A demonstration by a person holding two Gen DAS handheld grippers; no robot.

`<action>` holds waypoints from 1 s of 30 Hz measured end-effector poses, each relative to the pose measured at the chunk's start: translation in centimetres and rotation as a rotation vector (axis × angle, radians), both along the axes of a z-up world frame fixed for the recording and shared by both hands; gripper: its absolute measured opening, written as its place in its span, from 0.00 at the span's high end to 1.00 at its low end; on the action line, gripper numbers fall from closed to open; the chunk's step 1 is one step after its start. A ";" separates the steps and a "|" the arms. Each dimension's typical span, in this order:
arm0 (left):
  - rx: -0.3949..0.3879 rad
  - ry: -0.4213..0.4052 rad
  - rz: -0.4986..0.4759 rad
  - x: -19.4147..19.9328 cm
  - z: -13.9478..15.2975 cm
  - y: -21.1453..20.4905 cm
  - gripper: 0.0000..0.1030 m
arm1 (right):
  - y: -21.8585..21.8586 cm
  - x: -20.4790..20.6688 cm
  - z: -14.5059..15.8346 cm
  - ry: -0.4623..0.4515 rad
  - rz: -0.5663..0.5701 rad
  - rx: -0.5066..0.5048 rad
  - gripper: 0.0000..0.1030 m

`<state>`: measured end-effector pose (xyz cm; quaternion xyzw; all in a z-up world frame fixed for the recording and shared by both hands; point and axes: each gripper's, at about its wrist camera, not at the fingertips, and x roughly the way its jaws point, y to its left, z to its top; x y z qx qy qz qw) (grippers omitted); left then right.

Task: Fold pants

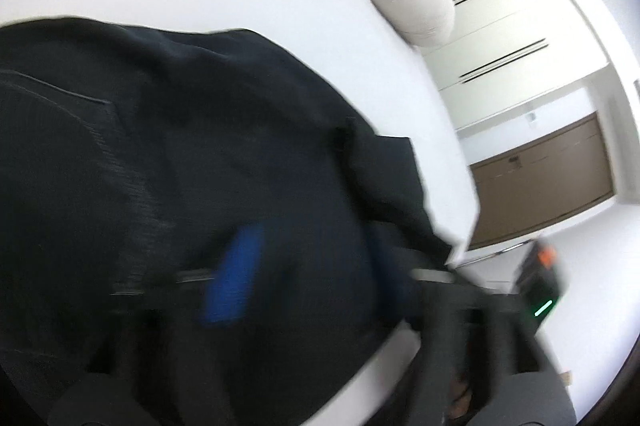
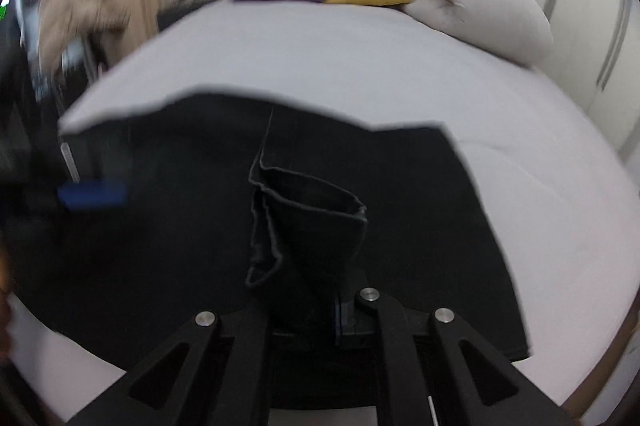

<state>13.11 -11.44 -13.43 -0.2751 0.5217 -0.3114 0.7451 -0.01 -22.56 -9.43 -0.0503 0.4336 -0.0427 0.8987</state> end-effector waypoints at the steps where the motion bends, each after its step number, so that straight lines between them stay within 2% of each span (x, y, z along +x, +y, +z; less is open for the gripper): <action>1: -0.017 0.008 0.002 0.0 0.1 -0.2 0.15 | 0.6 -0.4 -0.4 -0.006 0.005 -0.026 0.92; 3: -0.051 0.060 -0.010 0.3 -0.3 -0.9 0.10 | 1.1 -0.9 -0.5 -0.020 0.006 -0.055 0.92; 9: -0.106 0.169 -0.060 2.1 -0.8 -4.0 0.10 | 1.6 -2.2 1.2 -0.079 0.010 -0.099 0.93; 14: -0.090 0.244 -0.103 4.4 -1.7 -5.3 0.10 | 3.9 -3.2 1.7 -0.107 0.048 -0.171 0.92; 16: -0.094 0.246 -0.117 4.9 -1.6 -5.2 0.15 | 4.5 -3.4 1.6 -0.110 0.071 -0.196 0.92; 17: -0.096 0.241 -0.126 5.3 -1.5 -5.4 0.33 | 5.0 -3.6 1.6 -0.111 0.082 -0.209 0.92; 18: -0.088 0.244 -0.140 5.6 -1.6 -5.6 0.62 | 5.4 -3.7 1.6 -0.113 0.096 -0.225 0.92; 19: -0.076 0.257 -0.152 5.8 -1.8 -5.3 0.73 | 6.0 -3.8 1.6 -0.116 0.113 -0.243 0.92; 21: -0.061 0.255 -0.158 6.1 -2.3 -4.1 0.83 | 7.1 -4.0 1.6 -0.127 0.149 -0.276 0.92; 24: -0.065 0.231 -0.151 6.2 -2.1 -1.6 0.91 | 8.6 -4.3 1.7 -0.140 0.203 -0.313 0.92; 30: -0.034 0.161 -0.117 6.6 -0.7 2.7 0.93 | 12.8 -5.0 1.4 -0.158 0.333 -0.354 0.92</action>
